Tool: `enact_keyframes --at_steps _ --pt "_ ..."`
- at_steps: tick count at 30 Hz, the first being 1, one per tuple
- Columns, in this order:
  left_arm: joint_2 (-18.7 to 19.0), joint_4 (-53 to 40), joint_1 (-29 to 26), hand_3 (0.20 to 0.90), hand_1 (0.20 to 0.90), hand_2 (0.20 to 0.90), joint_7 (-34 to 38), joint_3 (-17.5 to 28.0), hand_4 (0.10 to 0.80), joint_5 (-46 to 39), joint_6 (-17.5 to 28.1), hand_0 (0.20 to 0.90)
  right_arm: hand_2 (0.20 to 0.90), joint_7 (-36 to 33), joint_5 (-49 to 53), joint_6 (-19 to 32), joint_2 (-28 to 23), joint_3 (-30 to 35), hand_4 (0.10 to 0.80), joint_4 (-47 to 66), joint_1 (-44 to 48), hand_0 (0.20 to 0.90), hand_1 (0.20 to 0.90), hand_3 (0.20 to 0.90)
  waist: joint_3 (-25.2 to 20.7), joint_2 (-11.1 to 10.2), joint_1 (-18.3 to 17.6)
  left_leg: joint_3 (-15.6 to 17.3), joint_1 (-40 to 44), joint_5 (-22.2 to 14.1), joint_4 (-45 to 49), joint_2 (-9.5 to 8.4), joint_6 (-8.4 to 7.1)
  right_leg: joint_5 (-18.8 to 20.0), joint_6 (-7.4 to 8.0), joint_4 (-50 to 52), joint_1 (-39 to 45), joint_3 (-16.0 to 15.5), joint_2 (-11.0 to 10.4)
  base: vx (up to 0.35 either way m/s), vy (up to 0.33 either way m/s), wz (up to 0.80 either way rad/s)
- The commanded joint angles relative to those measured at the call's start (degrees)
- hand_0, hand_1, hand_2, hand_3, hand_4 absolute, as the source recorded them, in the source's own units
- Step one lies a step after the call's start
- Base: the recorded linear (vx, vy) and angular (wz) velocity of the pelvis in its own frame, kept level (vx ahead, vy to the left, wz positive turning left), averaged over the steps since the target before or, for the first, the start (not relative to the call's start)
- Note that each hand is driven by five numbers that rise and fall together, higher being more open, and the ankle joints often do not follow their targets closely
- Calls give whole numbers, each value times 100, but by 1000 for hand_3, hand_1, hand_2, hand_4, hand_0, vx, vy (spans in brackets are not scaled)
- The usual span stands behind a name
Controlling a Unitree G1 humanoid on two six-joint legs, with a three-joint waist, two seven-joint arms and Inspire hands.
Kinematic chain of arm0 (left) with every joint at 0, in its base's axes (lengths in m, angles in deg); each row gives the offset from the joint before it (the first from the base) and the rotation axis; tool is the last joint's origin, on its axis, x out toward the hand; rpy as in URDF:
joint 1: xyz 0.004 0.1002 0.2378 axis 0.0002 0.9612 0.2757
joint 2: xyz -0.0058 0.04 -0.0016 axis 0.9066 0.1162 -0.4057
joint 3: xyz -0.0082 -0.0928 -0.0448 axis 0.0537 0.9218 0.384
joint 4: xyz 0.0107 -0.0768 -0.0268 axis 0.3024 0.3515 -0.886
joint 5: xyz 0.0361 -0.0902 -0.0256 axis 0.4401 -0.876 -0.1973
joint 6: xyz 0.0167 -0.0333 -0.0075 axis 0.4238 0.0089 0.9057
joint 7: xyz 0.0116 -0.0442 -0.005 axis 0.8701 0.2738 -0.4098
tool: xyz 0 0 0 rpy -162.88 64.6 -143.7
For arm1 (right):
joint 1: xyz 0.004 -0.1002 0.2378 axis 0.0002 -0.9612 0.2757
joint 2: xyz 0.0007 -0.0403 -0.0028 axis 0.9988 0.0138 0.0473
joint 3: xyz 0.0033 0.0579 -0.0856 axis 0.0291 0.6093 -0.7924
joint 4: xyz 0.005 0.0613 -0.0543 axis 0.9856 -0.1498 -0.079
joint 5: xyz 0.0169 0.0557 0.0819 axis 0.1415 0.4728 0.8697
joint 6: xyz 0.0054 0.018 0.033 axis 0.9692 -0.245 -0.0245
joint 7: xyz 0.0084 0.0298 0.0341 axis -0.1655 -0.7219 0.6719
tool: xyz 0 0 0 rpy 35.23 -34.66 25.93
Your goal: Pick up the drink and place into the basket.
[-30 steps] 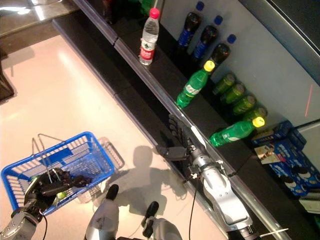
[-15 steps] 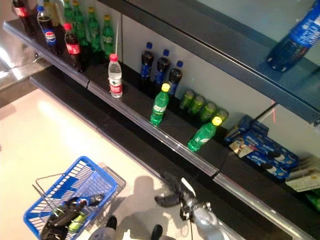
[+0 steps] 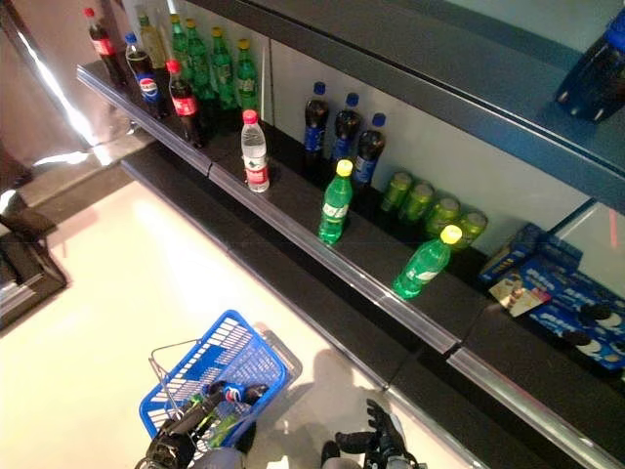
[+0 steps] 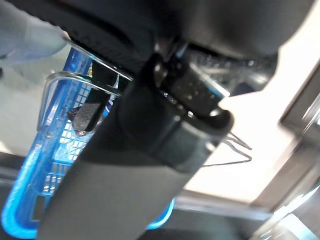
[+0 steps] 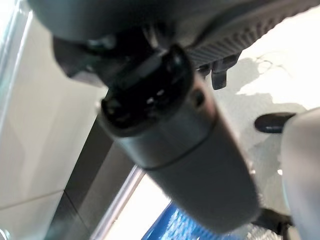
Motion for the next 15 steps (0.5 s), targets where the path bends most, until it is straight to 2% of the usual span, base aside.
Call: enact_keyframes --at_steps 1,3,4,5,7,8,10,11,12,13,15 --pt "466 -559 255 200 300 300 -18 501 100 -564 827 300 900 -255 251 337 -239 167 800 -67 36 900 900 900 -191 -409 142 255 126 -472 678 94 -194 250 -31 532 -558 412 -70 124 391 52" --pt "326 -467 356 200 300 300 -49 634 100 -772 921 300 900 -152 129 581 -198 309 800 -471 -5 900 900 900 -203 -409 174 189 228 -187 295 476 -318 222 9 531 -513 455 -155 132 426 18" --pt "308 -419 337 200 300 300 -63 662 100 -822 929 300 900 -127 90 655 -181 341 800 -619 -9 900 900 900 -200 -410 175 244 232 -122 241 596 -360 205 28 551 -499 438 -198 110 424 9" --pt "293 -342 264 200 300 300 -80 681 100 -815 919 300 900 -117 111 761 -145 382 800 -824 -3 900 900 900 -197 -421 180 324 198 -103 271 694 -392 198 63 576 -475 400 -284 98 428 24" --pt "284 -234 56 200 300 300 -135 701 100 -615 816 300 900 -160 342 810 -76 433 800 -1085 89 900 900 900 -200 -429 167 531 155 -235 512 735 -396 219 201 678 -497 292 -543 126 536 53" --pt "331 -193 -32 200 300 300 -158 603 100 -531 787 300 900 -194 427 770 -42 472 800 -1114 131 900 900 900 -177 -422 161 602 107 -345 693 676 -396 215 275 800 -543 234 -710 193 682 59" --pt "378 -307 -128 200 300 300 -137 426 100 -201 715 300 900 -435 519 620 71 573 800 -1095 175 900 900 900 -102 -445 228 580 -84 -690 1291 305 -208 358 416 1097 -467 249 -1108 219 665 50" --pt "404 -339 -147 200 300 300 -146 350 100 -87 736 300 900 -505 649 576 92 588 800 -1106 171 900 900 900 -74 -452 250 577 -71 -791 1375 149 -113 560 444 1301 -477 277 -1290 260 732 51" --pt "473 -340 -151 200 300 300 -192 162 100 -1 890 300 900 -571 793 553 146 675 800 -1158 151 900 900 900 -78 -392 231 594 69 -835 1245 -96 70 1064 443 1903 -750 370 -1532 220 615 49" --pt "489 -344 -152 200 300 300 -203 125 100 -16 915 300 900 -585 801 561 160 697 800 -1170 143 900 900 900 -79 -373 222 596 99 -848 1213 -146 111 1120 437 2044 -827 402 -1558 245 651 48" --pt "600 -470 -132 200 300 300 -198 -13 100 -169 894 300 900 -718 773 538 177 716 800 -1086 104 900 900 900 -82 -224 149 483 267 -887 1057 -320 283 1093 283 2775 -1185 637 -1368 220 488 30"
